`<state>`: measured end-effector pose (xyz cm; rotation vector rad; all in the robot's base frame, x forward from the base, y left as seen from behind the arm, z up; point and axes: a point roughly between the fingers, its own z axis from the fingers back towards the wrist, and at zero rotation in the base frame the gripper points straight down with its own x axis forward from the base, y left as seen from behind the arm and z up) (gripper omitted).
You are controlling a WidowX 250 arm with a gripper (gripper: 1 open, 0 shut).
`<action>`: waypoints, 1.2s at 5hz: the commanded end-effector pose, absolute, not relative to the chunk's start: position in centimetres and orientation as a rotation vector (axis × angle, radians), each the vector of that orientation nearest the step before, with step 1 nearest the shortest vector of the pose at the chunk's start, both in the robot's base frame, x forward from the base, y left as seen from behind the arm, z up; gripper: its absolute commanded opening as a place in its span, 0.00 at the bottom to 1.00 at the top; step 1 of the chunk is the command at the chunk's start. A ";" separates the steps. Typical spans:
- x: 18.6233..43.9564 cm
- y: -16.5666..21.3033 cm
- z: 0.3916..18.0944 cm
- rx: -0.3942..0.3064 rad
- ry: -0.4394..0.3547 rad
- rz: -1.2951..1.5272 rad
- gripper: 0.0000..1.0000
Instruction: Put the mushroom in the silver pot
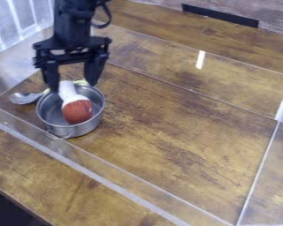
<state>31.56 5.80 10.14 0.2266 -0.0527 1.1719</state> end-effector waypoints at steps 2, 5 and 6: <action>32.0 7.0 12.2 0.200 -0.083 1.241 1.00; 32.2 7.0 12.8 0.192 -0.093 1.171 1.00; 32.3 7.0 12.6 0.192 -0.092 1.178 1.00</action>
